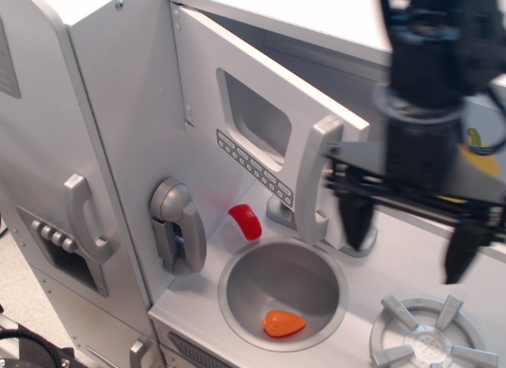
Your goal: Open microwave
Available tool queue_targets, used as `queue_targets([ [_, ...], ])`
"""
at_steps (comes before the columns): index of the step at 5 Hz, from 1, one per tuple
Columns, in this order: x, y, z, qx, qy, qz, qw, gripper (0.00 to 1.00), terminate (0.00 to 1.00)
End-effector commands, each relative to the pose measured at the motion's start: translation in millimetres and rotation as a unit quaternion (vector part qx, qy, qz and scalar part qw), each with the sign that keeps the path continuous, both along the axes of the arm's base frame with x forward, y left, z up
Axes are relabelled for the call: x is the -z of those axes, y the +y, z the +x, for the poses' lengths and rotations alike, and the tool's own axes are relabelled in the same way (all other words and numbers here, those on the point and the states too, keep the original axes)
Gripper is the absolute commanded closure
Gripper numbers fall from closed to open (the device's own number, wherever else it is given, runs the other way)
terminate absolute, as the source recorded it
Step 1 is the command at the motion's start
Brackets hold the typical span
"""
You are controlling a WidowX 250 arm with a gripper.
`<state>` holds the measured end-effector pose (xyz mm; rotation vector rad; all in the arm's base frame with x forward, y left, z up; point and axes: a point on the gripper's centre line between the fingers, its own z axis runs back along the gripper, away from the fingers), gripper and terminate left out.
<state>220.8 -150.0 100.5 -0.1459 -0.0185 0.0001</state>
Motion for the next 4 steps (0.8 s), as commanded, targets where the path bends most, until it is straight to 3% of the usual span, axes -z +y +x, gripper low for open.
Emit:
queue_targets([
  [1,-21,-49,47,-0.002,-0.013,-0.032,0.9994,0.0,0.0],
  [2,-27,-37,67,-0.009,-0.047,-0.02,0.9986,0.0,0.0],
  [3,-30,-9,65,0.011,-0.064,-0.001,0.9979,0.0,0.0],
  [4,-41,24,68,0.01,-0.093,-0.001,0.9956,0.0,0.0],
])
